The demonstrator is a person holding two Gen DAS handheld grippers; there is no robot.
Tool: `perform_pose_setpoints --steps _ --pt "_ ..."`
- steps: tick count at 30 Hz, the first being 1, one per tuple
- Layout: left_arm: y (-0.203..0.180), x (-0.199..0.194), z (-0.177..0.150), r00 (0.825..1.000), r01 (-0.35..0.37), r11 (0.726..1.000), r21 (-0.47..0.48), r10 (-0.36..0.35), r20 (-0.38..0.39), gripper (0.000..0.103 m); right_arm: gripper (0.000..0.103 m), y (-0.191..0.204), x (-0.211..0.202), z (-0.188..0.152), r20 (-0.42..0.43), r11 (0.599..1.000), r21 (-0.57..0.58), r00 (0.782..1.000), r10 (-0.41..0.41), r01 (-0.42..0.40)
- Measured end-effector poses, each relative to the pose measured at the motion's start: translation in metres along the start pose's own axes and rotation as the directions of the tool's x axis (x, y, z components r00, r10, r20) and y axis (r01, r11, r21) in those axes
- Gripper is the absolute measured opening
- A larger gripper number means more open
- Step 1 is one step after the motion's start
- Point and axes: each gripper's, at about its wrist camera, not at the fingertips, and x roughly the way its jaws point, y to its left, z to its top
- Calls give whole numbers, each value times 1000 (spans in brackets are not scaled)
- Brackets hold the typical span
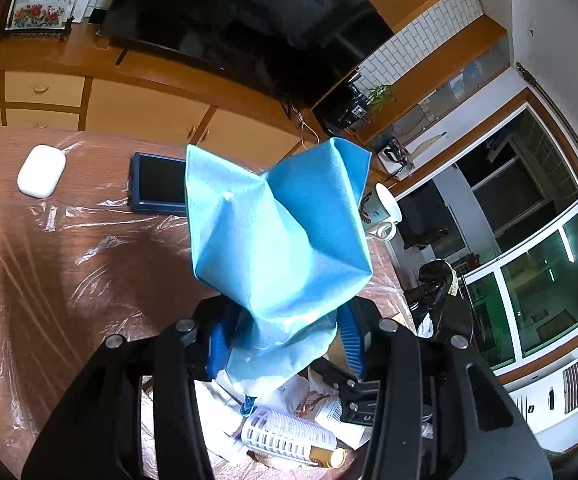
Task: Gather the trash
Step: 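Carry the blue cloth and yellow bag down toward the black trash bin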
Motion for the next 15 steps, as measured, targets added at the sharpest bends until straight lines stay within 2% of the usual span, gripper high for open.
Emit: perform_pose_setpoints --steps 1,3,6,9,15 --pt "1 -1 -2 1000 2 1000 1 -2 1 46 75 3 0 1 12 1000 -11 1000 16 -16" --pt "2 -3 -3 1000 4 1000 2 -4 2 46 61 3 -2 2 9 998 -1 998 69 -69" --pt "4 -6 -6 1000 9 1000 4 -9 5 46 58 -1 -1 1 16 991 43 992 124 -125" --pt "6 -11 -7 1000 10 1000 12 -10 11 46 56 -4 -11 2 60 982 62 983 175 -179" --pt "10 -17 -8 1000 9 1000 16 -10 29 46 56 -9 -28 12 126 981 66 977 175 -184"
